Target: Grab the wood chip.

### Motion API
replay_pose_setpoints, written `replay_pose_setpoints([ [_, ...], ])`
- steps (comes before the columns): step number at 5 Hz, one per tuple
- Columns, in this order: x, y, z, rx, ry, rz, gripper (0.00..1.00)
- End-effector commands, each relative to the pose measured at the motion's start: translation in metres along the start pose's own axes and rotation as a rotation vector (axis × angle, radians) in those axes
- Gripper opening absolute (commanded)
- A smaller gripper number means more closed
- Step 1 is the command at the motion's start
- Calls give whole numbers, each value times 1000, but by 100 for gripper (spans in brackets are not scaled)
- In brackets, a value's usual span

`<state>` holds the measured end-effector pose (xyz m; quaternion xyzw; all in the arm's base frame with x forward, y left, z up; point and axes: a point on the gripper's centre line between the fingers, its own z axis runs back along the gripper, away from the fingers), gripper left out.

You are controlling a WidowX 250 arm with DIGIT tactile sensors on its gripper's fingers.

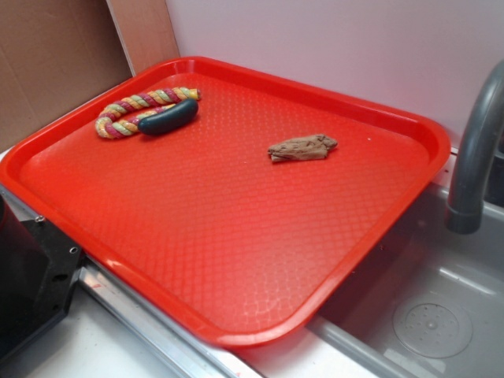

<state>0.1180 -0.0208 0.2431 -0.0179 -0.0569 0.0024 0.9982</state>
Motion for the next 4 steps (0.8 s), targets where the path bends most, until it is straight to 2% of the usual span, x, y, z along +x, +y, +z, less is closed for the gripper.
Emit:
replay_pose_setpoints([
  [1, 0, 0, 0, 0, 0, 0, 100],
  [2, 2, 2, -1, -3, -42, -39, 100],
  [3, 0, 2, 0, -16, -50, -73, 100],
  [4, 17, 4, -18, -110, -96, -207, 100],
])
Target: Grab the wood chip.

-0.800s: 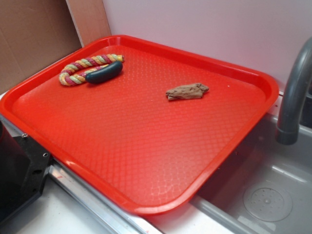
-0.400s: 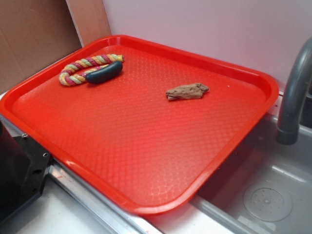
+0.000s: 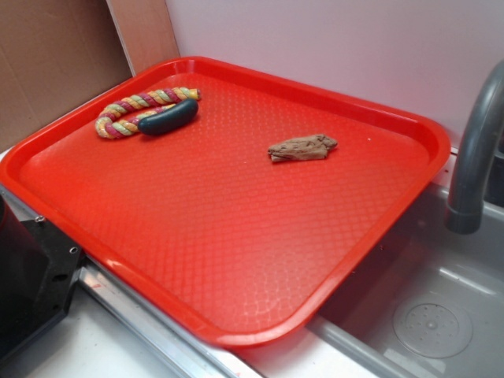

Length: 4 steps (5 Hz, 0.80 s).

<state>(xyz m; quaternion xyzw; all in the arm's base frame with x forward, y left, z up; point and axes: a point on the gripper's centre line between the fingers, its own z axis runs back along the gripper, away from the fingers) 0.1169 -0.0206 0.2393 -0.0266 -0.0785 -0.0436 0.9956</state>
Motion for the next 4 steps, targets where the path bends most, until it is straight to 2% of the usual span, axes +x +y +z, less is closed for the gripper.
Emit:
replay_pose_setpoints([
  [1, 37, 15, -50, -57, -48, -109, 100],
  [2, 34, -9, -66, -36, -28, -108, 100],
  [3, 47, -31, -96, 27, -12, -148, 100],
  [4, 87, -42, -135, 86, 8, -171, 100],
])
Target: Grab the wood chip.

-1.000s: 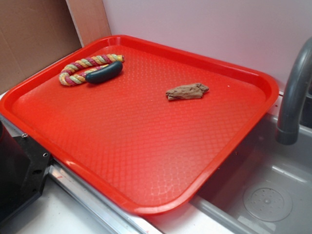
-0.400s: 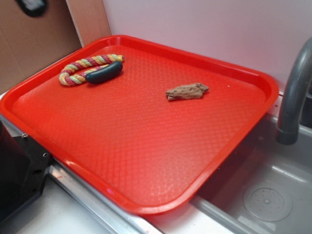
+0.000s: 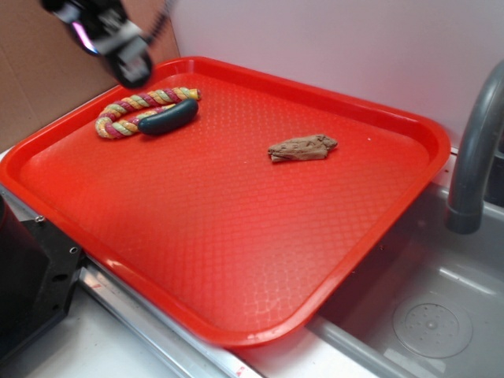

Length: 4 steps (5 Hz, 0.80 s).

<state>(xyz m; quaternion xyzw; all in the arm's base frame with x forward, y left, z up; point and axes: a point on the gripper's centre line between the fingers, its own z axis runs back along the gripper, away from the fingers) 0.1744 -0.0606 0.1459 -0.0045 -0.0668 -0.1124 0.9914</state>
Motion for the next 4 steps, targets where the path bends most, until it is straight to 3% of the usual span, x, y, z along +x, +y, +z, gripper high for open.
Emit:
replay_pose_setpoints([
  [1, 87, 5, -70, 80, 18, -34, 100],
  [2, 110, 14, -91, 85, 19, -60, 100],
  [3, 118, 21, -107, 87, 42, -84, 100],
  [4, 116, 26, -122, 50, 82, -126, 100],
])
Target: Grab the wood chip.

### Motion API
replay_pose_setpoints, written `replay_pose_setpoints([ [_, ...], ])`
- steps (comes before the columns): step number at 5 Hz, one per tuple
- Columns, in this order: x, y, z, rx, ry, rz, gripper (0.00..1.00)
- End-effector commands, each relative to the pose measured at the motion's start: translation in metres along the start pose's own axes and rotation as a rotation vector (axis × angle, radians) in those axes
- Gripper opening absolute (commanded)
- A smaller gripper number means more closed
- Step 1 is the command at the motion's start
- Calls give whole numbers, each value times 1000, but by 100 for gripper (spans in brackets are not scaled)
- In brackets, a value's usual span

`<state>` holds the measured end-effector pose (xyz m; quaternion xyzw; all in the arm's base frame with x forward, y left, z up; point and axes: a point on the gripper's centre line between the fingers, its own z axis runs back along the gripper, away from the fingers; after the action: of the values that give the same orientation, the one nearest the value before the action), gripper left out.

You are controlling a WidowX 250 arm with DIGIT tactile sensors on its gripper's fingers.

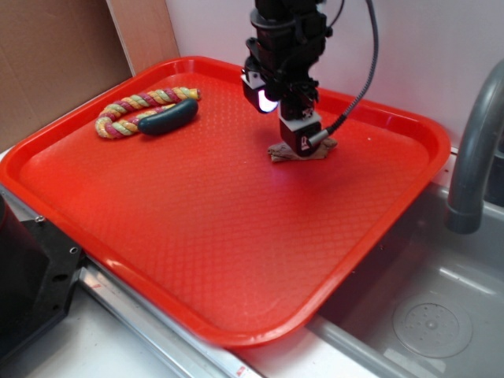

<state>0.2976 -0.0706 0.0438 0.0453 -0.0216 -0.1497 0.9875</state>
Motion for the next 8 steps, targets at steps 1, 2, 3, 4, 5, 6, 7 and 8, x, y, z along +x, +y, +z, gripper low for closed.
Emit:
replay_pose_setpoints([
  [1, 8, 5, -18, -54, 5, -88, 98],
  [2, 8, -1, -24, -67, 24, -120, 100],
  [3, 5, -4, -25, -90, 25, -129, 0],
  [4, 2, -4, -23, -89, 32, -120, 0],
  [5, -4, -3, -16, -104, 56, -75, 0],
  [6, -13, 5, 5, -99, 64, -25, 0],
  [7, -27, 17, 43, -103, 70, 95, 0],
  [8, -47, 30, 71, -95, 78, 215, 0],
])
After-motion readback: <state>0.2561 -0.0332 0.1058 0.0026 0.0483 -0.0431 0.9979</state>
